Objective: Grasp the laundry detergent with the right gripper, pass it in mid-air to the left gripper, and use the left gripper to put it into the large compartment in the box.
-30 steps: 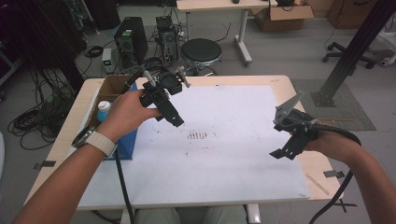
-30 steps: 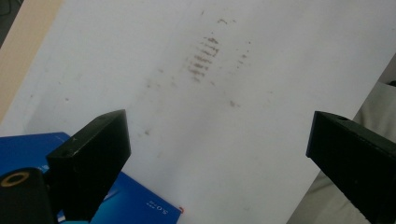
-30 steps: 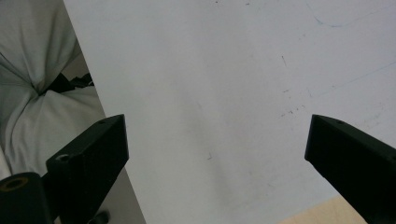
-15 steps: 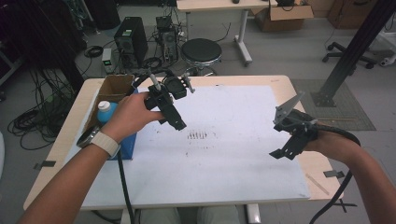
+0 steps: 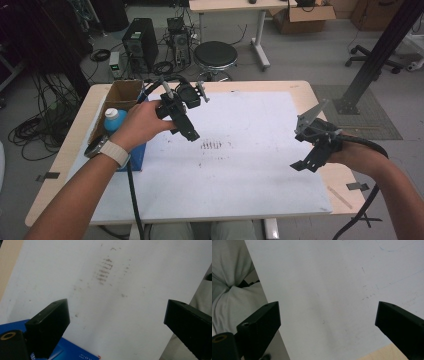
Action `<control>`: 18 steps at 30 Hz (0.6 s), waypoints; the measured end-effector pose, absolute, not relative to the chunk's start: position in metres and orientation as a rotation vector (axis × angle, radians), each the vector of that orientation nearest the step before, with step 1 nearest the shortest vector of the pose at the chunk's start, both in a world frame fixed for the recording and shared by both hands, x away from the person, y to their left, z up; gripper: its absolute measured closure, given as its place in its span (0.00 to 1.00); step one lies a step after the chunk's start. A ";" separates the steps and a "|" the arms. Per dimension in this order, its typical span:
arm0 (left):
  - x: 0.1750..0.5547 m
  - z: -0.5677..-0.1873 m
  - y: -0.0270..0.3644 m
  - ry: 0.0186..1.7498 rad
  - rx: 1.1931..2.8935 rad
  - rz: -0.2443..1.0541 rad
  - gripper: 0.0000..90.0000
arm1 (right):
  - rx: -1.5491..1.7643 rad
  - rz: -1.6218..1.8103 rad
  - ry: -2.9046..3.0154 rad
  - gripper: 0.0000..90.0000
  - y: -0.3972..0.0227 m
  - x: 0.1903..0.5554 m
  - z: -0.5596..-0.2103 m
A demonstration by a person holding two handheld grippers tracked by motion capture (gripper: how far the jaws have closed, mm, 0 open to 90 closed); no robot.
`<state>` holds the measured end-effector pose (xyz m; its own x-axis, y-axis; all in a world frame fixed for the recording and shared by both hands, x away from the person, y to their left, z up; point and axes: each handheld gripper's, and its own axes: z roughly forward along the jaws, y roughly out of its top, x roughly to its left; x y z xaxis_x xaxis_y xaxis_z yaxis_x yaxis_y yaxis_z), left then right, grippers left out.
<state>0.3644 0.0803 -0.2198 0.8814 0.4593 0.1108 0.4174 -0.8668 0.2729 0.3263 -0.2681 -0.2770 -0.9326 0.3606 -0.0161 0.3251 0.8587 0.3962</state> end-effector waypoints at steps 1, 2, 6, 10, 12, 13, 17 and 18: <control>0.365 -0.220 0.081 0.668 2.811 0.253 0.08 | 0.547 0.603 2.940 0.07 -0.268 0.326 -0.277; 0.365 -0.221 0.081 0.669 2.813 0.256 0.08 | 0.546 0.601 2.940 0.07 -0.268 0.326 -0.277; 0.365 -0.222 0.082 0.674 2.811 0.253 0.08 | 0.547 0.601 2.942 0.07 -0.268 0.326 -0.278; 0.364 -0.223 0.083 0.670 2.810 0.250 0.08 | 0.538 0.601 2.943 0.07 -0.266 0.327 -0.279; 0.364 -0.223 0.083 0.673 2.810 0.250 0.08 | 0.536 0.599 2.944 0.07 -0.265 0.327 -0.279; 0.364 -0.223 0.083 0.672 2.809 0.248 0.08 | 0.537 0.600 2.943 0.07 -0.265 0.327 -0.279; 0.365 -0.222 0.084 0.674 2.805 0.246 0.08 | 0.535 0.601 2.945 0.07 -0.264 0.327 -0.279; 0.365 -0.222 0.084 0.673 2.804 0.247 0.08 | 0.537 0.600 2.945 0.07 -0.264 0.327 -0.279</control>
